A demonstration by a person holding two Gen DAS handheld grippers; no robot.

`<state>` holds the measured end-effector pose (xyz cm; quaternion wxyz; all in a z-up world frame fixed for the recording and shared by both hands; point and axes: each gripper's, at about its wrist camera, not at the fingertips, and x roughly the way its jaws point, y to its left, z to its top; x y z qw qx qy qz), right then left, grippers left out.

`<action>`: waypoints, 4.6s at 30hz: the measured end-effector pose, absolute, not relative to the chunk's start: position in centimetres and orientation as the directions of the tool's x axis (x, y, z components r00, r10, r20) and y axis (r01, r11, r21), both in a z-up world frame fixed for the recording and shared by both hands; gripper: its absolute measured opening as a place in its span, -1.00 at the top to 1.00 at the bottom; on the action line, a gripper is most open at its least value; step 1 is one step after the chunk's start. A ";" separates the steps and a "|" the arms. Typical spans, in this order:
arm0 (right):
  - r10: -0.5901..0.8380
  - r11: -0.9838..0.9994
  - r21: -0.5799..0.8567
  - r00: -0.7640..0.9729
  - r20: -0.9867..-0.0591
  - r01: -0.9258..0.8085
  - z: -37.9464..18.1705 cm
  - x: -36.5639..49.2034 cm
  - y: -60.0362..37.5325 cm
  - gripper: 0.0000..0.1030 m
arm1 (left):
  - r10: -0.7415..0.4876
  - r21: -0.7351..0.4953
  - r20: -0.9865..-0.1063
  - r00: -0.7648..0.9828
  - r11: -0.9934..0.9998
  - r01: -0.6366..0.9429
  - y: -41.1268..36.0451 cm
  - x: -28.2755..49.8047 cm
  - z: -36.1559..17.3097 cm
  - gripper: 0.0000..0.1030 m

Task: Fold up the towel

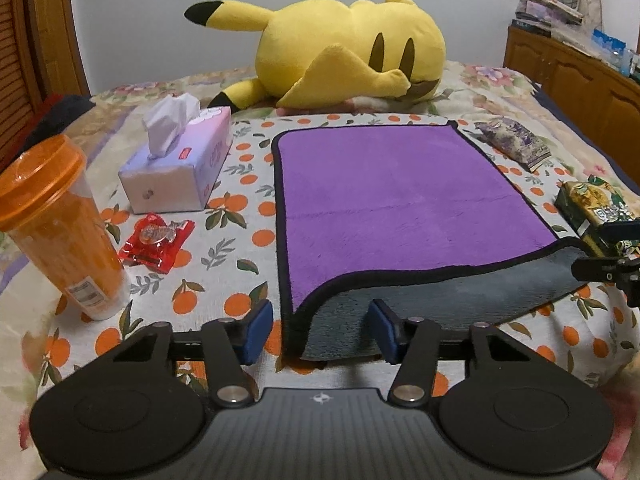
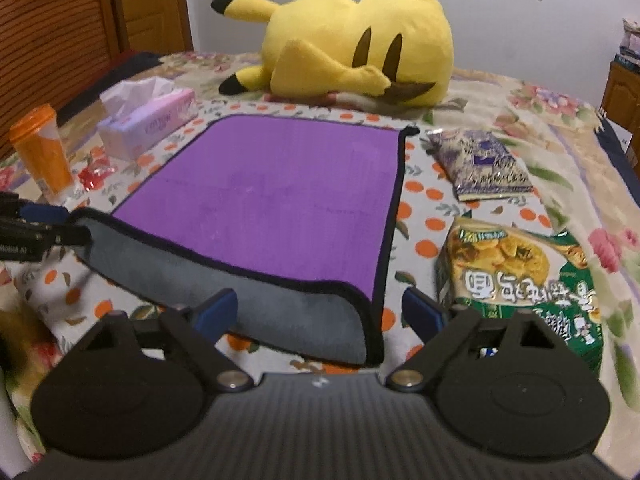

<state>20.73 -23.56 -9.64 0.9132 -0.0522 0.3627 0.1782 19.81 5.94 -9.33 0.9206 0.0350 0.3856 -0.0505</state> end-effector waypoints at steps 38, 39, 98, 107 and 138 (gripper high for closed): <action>0.322 0.913 0.085 0.576 -0.751 -0.399 -11.4 22.5 -24.3 0.60 | -0.103 -0.020 -0.742 0.662 0.991 0.132 6.3 20.2 -10.7 0.79; 0.322 0.913 0.084 0.577 -0.750 -0.400 -11.4 22.5 -24.3 0.60 | -0.104 -0.018 -0.740 0.664 0.991 0.134 6.2 20.1 -10.6 0.80; 0.375 0.903 0.063 0.708 -0.599 -0.425 -8.5 25.5 -25.5 0.92 | -0.145 -0.014 -0.617 0.774 0.985 0.173 6.0 22.6 -7.3 0.88; 0.363 0.908 0.056 0.711 -0.602 -0.416 -8.9 26.3 -25.5 0.92 | -0.151 -0.009 -0.614 0.775 0.983 0.184 5.7 23.8 -7.6 0.88; 0.380 0.896 -0.018 0.789 -0.482 -0.443 -5.0 29.2 -24.6 0.92 | -0.159 -0.020 -0.513 0.843 0.985 0.173 5.2 26.9 -3.7 0.88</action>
